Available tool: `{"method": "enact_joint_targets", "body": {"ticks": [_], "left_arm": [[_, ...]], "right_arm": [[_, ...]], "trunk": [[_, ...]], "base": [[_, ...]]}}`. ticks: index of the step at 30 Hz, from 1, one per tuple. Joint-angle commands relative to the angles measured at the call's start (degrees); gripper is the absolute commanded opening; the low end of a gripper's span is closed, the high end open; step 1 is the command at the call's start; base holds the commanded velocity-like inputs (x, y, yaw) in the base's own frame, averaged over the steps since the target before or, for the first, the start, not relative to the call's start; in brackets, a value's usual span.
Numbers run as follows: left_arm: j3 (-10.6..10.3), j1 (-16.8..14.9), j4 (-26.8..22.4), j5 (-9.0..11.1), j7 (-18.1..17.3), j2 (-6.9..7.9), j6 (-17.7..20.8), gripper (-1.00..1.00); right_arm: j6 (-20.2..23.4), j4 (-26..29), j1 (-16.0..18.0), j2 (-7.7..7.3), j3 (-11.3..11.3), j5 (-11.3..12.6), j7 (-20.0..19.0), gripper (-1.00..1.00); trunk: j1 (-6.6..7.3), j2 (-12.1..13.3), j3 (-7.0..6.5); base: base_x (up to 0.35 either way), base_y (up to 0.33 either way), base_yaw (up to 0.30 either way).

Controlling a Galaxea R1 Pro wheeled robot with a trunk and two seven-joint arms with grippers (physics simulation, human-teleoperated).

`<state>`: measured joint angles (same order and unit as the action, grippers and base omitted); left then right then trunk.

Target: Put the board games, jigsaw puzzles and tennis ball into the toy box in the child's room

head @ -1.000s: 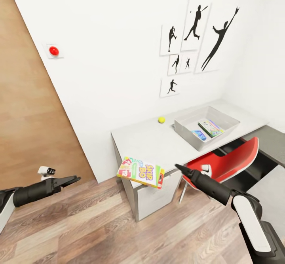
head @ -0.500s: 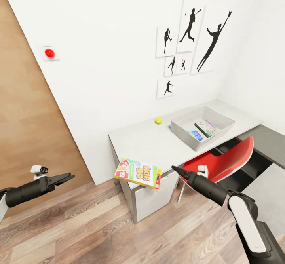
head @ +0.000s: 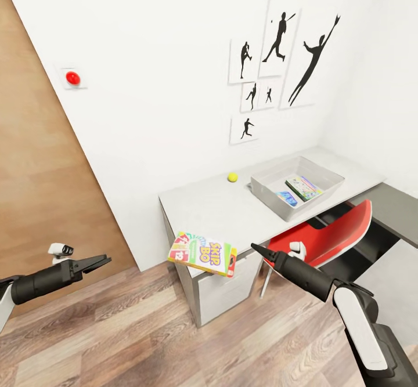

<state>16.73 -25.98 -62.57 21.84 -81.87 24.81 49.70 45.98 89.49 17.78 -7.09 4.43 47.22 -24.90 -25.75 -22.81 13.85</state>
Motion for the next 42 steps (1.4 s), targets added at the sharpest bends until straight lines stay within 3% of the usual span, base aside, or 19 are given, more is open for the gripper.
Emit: {"method": "enact_joint_targets", "body": {"ticks": [1,6,10,14,20,42], "left_arm": [[-0.01,-0.04,-0.01,0.07,-0.14,0.01,0.60,1.00],[0.01,-0.04,-0.01,0.08,-0.13,0.04,0.62,1.00],[-0.01,-0.04,-0.03,0.06,-0.11,-0.01,0.58,1.00],[-0.01,-0.04,-0.02,0.05,-0.11,0.00,0.57,1.00],[0.03,-0.04,-0.04,0.05,-0.13,0.04,0.57,1.00],[-0.03,-0.04,-0.05,0.14,-0.15,-0.04,0.57,1.00]], "right_arm": [[0.42,0.21,0.04,-0.02,0.06,-0.02,-0.54,1.00],[1.02,1.00,0.04,-0.48,0.04,0.26,-7.27,1.00],[1.68,1.23,0.01,-0.74,0.47,0.13,-19.75,1.00],[1.55,1.08,-0.29,-0.84,0.64,-0.30,-25.55,1.00],[1.29,0.86,-0.72,-0.82,0.70,-1.22,-27.45,1.00],[-3.54,0.77,-2.74,-0.82,0.76,-1.60,-28.18,1.00]], "trunk": [[-0.03,-0.11,0.11],[-0.03,-0.11,0.11],[-0.03,-0.11,0.11],[-0.03,-0.11,0.11],[-0.03,-0.11,0.08],[-0.03,-0.11,-1.78]], "base": [[0.000,0.000,0.000],[0.000,0.000,0.000],[0.000,0.000,0.000],[0.000,0.000,0.000],[0.000,0.000,0.000],[0.000,0.000,0.000]]}}
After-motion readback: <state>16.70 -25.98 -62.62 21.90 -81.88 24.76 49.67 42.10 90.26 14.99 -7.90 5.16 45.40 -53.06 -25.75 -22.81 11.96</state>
